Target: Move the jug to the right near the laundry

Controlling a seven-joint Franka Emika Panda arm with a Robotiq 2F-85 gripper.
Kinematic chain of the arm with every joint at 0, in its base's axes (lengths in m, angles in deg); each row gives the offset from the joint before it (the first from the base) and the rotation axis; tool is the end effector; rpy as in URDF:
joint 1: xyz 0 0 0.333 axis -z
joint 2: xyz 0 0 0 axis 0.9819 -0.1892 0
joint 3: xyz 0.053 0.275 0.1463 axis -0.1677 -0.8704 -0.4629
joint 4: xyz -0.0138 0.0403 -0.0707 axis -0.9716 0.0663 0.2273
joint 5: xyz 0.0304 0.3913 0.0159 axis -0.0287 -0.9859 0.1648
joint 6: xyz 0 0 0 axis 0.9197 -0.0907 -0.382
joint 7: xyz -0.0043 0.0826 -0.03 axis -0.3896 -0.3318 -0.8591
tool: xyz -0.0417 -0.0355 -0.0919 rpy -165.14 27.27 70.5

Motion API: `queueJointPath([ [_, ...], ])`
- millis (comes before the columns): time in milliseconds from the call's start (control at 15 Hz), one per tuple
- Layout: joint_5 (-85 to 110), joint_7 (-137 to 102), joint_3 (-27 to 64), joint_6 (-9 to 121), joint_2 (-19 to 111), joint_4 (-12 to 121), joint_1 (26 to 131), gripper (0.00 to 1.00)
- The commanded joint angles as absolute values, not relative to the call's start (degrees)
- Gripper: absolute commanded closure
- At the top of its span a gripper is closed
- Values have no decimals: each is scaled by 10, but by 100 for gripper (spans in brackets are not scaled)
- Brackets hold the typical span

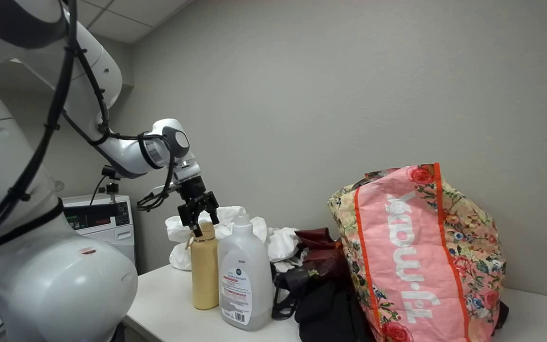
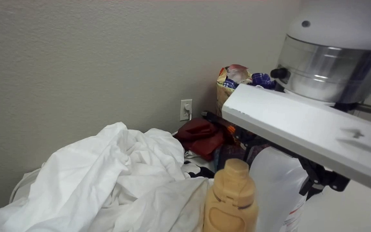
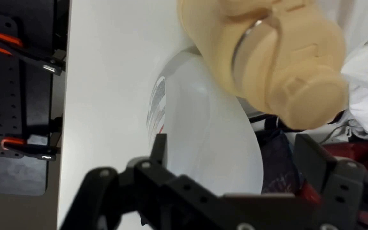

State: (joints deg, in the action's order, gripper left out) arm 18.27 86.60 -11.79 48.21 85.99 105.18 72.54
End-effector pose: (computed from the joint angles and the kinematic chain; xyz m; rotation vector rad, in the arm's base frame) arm 0.3603 0.2322 0.4243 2.4878 -1.7982 0.4865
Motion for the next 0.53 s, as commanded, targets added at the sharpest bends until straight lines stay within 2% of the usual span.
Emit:
queueJointPath([
  [0, 208, 895, -121, 462, 837, 1036, 722, 0],
  [467, 270, 928, -127, 471, 783, 1013, 719, 0],
])
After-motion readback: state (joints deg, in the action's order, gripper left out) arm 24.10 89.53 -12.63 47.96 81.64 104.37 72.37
